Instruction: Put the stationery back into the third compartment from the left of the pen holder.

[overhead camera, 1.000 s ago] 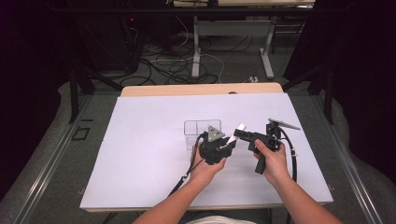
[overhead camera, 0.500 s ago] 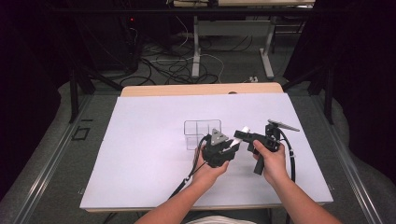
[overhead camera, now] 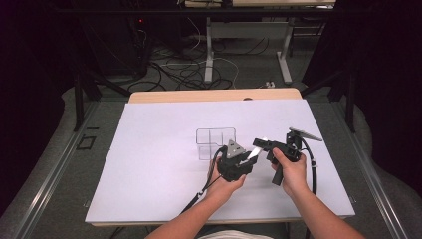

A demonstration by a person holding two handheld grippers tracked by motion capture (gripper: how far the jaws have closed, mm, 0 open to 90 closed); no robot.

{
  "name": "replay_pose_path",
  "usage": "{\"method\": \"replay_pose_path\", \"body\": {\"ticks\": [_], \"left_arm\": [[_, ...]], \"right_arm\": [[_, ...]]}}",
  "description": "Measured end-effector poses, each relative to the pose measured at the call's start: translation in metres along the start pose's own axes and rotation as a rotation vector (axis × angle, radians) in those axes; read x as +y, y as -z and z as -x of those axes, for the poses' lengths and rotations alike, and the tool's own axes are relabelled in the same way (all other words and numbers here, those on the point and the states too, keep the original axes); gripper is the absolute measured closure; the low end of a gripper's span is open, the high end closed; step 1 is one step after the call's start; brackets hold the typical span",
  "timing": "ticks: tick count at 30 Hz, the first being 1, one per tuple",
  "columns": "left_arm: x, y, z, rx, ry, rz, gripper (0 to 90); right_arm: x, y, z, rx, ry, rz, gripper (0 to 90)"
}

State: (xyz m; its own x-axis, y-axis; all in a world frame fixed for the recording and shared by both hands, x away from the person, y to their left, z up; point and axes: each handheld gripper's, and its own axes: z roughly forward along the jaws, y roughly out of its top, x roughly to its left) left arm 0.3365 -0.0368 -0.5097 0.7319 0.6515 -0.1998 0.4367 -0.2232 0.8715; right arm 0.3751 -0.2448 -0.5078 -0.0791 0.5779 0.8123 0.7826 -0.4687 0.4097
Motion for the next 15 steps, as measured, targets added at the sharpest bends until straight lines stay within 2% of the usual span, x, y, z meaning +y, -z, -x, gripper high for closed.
{"method": "replay_pose_path", "body": {"ticks": [3, 4, 5, 7, 12, 15], "left_arm": [[-0.0007, -0.0002, -0.0002, -0.003, 0.000, -0.003, 71.1], [-0.0008, -0.0002, -0.0002, -0.002, 0.001, -0.002, 71.0], [-0.0009, -0.0002, -0.0003, -0.003, 0.001, -0.002, 71.0], [-0.0012, 0.0001, -0.0003, -0.006, 0.000, -0.001, 70.9], [-0.0009, 0.0020, -0.0001, -0.007, -0.002, -0.004, 70.5], [-0.0008, 0.0038, 0.0002, -0.011, -0.001, -0.005, 67.0]], "right_arm": [[0.0000, -0.0002, 0.0009, -0.003, -0.001, 0.003, 62.7], [0.0007, 0.0013, 0.0009, 0.006, -0.015, -0.022, 62.9], [0.0011, 0.0017, 0.0016, 0.002, -0.008, -0.026, 63.1], [0.0010, 0.0005, 0.0017, 0.008, -0.022, -0.010, 63.5], [0.0014, 0.0016, -0.0007, 0.021, -0.043, -0.012, 65.4], [0.0027, 0.0027, -0.0035, 0.017, -0.025, -0.022, 66.1]]}}
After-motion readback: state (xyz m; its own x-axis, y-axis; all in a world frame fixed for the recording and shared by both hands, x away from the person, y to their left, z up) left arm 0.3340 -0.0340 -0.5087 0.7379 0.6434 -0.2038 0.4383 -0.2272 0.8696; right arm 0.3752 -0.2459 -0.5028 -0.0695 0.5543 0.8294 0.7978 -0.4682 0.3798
